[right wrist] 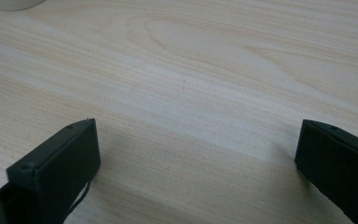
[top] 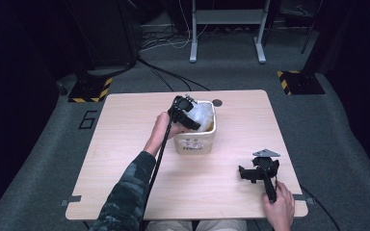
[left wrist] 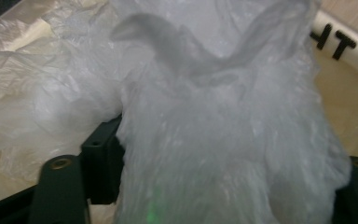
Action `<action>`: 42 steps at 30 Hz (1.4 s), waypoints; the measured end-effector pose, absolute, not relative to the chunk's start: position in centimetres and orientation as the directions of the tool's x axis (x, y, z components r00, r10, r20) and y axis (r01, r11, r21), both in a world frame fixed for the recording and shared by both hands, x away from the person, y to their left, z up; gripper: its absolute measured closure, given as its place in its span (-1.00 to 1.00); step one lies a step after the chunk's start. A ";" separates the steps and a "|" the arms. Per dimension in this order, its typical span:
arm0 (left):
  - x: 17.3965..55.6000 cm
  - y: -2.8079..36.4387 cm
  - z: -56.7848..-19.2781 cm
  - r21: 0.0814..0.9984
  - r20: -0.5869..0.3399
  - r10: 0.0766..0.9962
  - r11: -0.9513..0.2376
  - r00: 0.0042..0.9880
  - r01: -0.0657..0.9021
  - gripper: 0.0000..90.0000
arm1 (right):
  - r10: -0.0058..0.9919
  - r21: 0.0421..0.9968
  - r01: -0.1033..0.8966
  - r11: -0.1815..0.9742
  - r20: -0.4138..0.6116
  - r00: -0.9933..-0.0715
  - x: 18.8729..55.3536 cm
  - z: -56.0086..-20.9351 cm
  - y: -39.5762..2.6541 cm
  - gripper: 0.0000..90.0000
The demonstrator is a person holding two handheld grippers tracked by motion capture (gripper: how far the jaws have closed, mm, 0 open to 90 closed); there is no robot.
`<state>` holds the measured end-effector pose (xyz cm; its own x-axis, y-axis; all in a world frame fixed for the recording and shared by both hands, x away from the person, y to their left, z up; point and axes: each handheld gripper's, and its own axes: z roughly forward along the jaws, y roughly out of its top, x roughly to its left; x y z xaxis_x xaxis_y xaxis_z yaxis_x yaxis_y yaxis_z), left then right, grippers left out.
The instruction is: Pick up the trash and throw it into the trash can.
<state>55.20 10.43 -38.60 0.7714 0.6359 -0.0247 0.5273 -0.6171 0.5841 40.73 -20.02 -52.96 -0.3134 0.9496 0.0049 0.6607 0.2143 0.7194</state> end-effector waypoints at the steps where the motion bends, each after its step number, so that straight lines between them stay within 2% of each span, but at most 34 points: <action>1: 55.1 10.5 -38.4 0.591 -0.027 0.638 -0.611 0.770 0.527 -0.47 | 0.950 0.719 0.661 0.214 0.005 -0.313 40.7 -53.0 -20.0 -1.00; 4: 54.8 10.9 -37.6 0.603 -0.017 0.640 -0.607 0.769 0.518 -0.68 | 0.950 0.719 0.661 0.214 0.005 -0.313 40.7 -53.0 -20.0 -1.00; 8: 54.3 11.4 -36.6 0.627 -0.011 0.652 -0.586 0.758 0.513 -0.74 | 0.949 0.718 0.661 0.219 0.002 -0.316 40.7 -53.0 -20.0 -1.00; 25: 49.4 14.7 -33.7 0.706 0.060 0.649 -0.565 0.759 0.428 -0.74 | 0.949 0.718 0.661 0.219 0.003 -0.317 40.7 -53.0 -20.0 -1.00; 32: 46.3 17.0 -34.8 0.722 0.106 0.659 -0.566 0.745 0.398 -0.73 | 0.949 0.718 0.661 0.218 0.003 -0.316 40.7 -53.0 -20.0 -1.00; 42: 44.0 20.8 -38.4 0.728 0.099 0.727 -0.518 0.679 0.448 -0.73 | 0.949 0.718 0.661 0.218 0.003 -0.316 40.7 -53.0 -20.0 -1.00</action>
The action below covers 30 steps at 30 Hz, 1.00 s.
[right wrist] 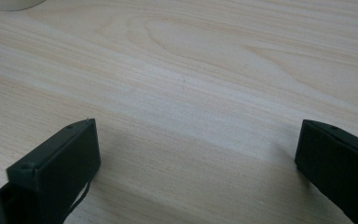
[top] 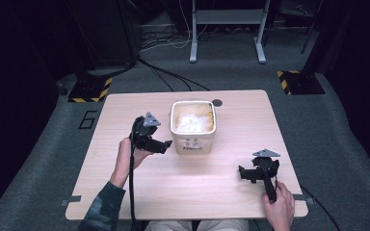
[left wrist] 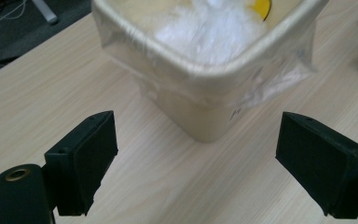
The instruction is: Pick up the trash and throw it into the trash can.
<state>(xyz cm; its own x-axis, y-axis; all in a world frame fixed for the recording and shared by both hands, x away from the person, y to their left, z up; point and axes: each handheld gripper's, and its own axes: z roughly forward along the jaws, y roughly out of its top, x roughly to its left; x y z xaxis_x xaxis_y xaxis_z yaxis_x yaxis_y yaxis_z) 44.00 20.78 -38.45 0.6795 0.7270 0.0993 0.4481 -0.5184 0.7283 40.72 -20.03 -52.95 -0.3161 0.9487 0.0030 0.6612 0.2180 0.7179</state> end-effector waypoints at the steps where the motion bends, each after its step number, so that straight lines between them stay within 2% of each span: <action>1: 43.8 21.1 -38.9 0.726 0.099 0.732 -0.517 0.674 0.454 -0.73 | 0.949 0.718 0.661 0.218 0.003 -0.317 40.7 -53.0 -20.0 -1.00; 11: 42.2 24.5 -44.7 0.704 0.051 0.785 -0.467 0.618 0.535 -0.74 | 0.949 0.718 0.661 0.218 0.003 -0.316 40.7 -53.0 -20.0 -1.00; 21: 40.6 26.2 -50.1 0.665 0.017 0.813 -0.444 0.582 0.600 -0.76 | 0.949 0.718 0.661 0.218 0.003 -0.316 40.7 -53.0 -20.0 -1.00; 30: 39.5 27.0 -52.6 0.693 -0.002 0.834 -0.397 0.552 0.602 -0.87 | 0.949 0.718 0.661 0.218 0.003 -0.316 40.7 -53.0 -20.0 -1.00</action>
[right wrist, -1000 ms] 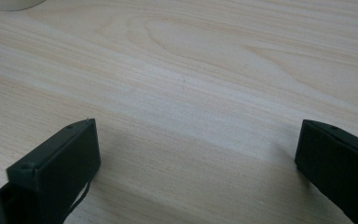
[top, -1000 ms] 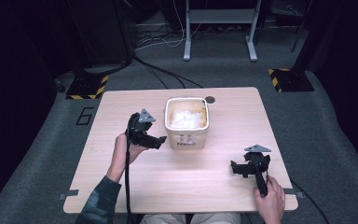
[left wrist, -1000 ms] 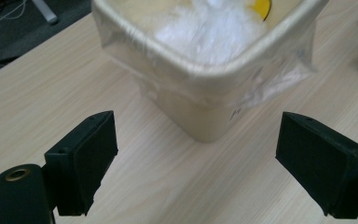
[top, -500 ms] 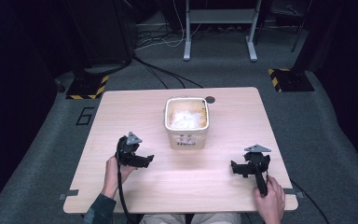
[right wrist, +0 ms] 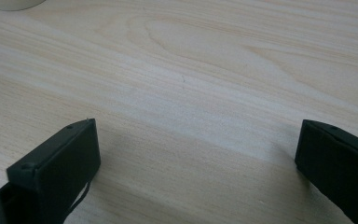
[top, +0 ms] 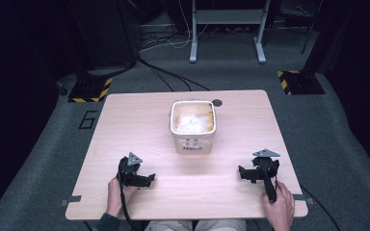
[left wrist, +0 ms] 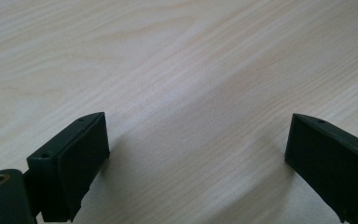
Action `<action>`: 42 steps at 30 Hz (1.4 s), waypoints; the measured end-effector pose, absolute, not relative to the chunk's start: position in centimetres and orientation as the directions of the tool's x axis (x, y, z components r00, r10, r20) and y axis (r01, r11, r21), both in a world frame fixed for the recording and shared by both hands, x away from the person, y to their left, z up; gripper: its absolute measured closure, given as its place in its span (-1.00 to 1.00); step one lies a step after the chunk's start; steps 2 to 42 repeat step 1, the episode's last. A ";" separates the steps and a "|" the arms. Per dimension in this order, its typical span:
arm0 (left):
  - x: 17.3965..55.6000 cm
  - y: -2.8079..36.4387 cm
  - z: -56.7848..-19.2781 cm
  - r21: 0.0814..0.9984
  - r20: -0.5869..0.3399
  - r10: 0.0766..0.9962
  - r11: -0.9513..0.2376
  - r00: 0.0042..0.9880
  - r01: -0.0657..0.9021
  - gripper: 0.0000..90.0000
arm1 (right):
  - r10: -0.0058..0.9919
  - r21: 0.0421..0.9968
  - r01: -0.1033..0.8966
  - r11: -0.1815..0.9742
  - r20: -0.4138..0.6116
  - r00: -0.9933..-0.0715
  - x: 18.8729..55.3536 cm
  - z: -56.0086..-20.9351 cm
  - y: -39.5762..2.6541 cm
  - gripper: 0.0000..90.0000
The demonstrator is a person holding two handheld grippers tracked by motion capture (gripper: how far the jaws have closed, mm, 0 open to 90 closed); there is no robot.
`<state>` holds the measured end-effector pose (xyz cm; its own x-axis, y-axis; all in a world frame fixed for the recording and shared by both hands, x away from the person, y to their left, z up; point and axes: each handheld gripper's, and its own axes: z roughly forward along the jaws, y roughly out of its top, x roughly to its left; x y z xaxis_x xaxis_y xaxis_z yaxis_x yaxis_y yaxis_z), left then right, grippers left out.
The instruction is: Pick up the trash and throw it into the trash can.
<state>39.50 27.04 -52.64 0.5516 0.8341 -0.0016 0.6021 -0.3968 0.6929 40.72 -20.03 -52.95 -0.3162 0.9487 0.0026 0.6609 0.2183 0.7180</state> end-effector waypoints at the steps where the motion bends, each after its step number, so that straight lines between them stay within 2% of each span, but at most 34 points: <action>1: 39.4 27.1 -52.8 0.703 -0.003 0.836 -0.389 0.549 0.596 -0.90 | 0.949 0.718 0.661 0.218 0.003 -0.316 40.7 -52.9 -20.0 -1.00; 42: 39.4 27.1 -52.8 0.703 -0.003 0.836 -0.389 0.549 0.596 -0.90 | 0.949 0.718 0.661 0.218 0.003 -0.316 40.7 -52.9 -20.0 -1.00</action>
